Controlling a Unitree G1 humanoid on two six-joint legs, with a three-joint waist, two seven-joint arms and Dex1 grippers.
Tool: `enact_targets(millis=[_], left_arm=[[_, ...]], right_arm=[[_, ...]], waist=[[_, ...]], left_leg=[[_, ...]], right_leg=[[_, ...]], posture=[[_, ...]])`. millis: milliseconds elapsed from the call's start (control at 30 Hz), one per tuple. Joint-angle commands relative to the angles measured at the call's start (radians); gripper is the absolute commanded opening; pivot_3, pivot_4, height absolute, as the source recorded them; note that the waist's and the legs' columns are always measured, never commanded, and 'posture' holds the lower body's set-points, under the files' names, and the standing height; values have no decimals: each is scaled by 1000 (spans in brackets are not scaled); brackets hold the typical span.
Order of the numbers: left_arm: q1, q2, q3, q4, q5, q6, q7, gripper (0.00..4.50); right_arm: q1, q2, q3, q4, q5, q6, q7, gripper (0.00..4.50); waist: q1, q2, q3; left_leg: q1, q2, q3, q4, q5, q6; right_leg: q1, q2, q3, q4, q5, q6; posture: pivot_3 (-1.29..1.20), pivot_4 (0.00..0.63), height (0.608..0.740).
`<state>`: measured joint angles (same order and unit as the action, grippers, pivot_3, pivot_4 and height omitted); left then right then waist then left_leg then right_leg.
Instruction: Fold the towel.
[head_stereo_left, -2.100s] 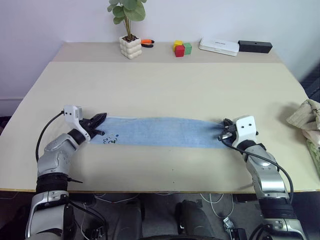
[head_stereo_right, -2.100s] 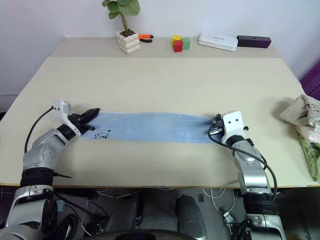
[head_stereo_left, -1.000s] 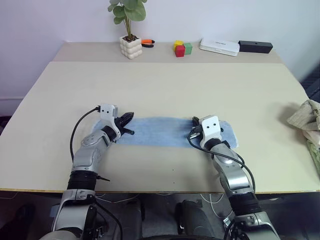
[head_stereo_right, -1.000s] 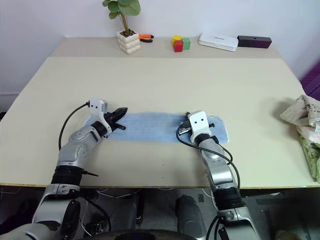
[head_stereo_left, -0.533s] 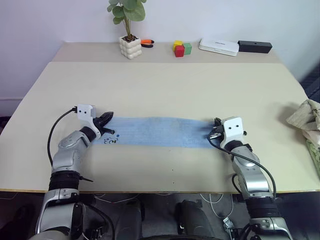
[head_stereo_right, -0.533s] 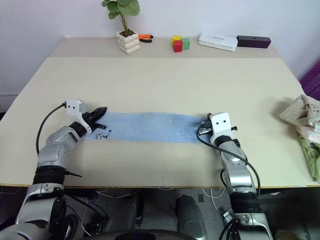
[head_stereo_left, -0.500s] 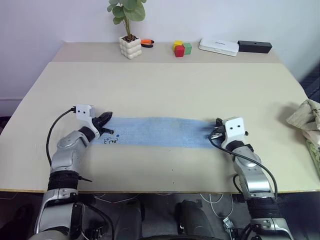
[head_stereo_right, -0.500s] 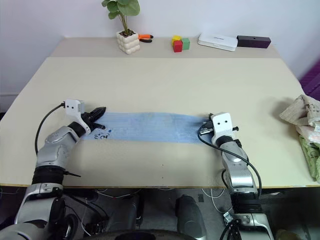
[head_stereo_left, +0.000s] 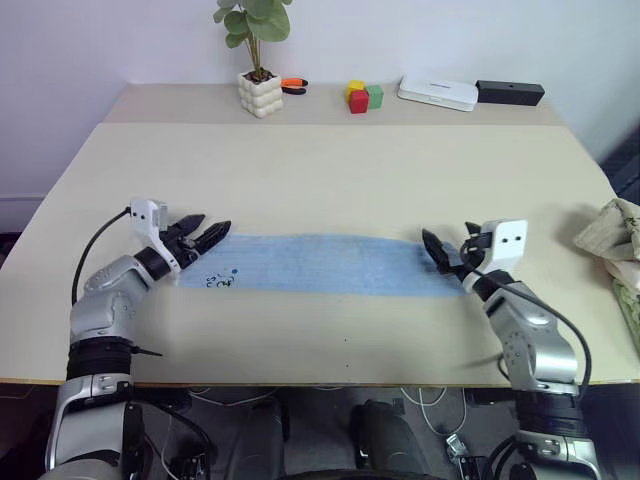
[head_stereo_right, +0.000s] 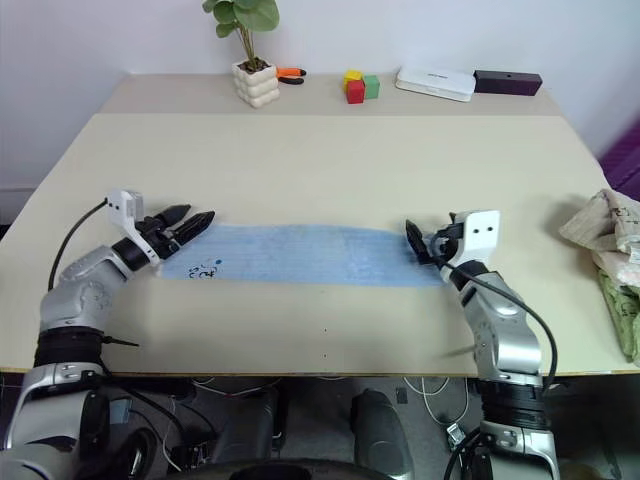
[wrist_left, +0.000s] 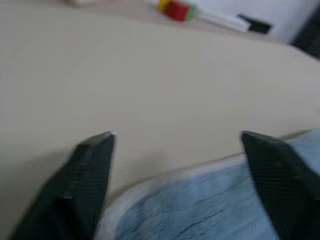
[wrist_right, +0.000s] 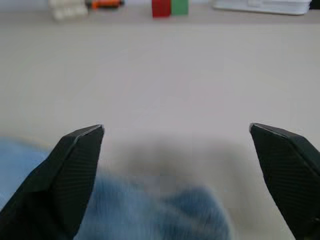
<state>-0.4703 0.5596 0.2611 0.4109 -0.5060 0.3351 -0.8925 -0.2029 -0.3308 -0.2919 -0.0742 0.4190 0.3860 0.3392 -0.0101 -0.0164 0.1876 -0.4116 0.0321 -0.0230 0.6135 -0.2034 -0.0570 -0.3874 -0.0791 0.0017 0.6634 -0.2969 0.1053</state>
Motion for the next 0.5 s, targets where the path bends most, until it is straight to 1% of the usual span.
enact_targets(millis=[33,167,300,333,367,433,500], left_arm=[[-35,67,18,10,-27,8,-116,4443],[-64,86,10,30,-13,-32,-168,4443],[-80,102,-10,25,-25,-53,-303,4443],[-90,104,-10,33,-33,-49,-334,4443],[-98,112,-18,32,-47,-33,-391,4443],[-103,124,-35,30,-58,-11,-478,4443],[-84,129,-62,12,-59,9,-532,4443]], right_arm=[[5,34,-151,-88,217,137,-69,4500],[51,61,-251,-228,477,283,-140,4500],[162,48,-283,-402,746,406,-231,4500],[195,49,-304,-424,833,411,-272,4500],[249,65,-336,-446,951,393,-344,4500],[363,99,-366,-480,1123,354,-458,4500],[480,115,-331,-535,1179,350,-459,4500]], waist=[[-1,0,0],[-2,1,0],[-3,1,1],[-3,1,1],[-3,1,1],[0,1,0],[0,1,0]], left_leg=[[0,0,0,0,0,0],[0,0,0,-1,0,0],[-1,1,0,-2,0,0],[-1,1,0,-2,0,0],[-1,1,0,-2,0,0],[-1,1,0,-2,0,0],[-2,1,0,-2,0,0]], right_leg=[[0,0,0,0,0,0],[0,0,0,0,0,0],[-1,0,0,-1,0,-1],[-1,0,0,-1,0,-1],[-2,0,0,-1,0,-1],[-1,0,0,-1,-1,-2],[-1,-1,0,-2,-2,-4]], posture=[[0,150,740],[0,150,740],[0,150,740],[0,150,740],[0,150,740],[0,150,740],[0,150,740]])
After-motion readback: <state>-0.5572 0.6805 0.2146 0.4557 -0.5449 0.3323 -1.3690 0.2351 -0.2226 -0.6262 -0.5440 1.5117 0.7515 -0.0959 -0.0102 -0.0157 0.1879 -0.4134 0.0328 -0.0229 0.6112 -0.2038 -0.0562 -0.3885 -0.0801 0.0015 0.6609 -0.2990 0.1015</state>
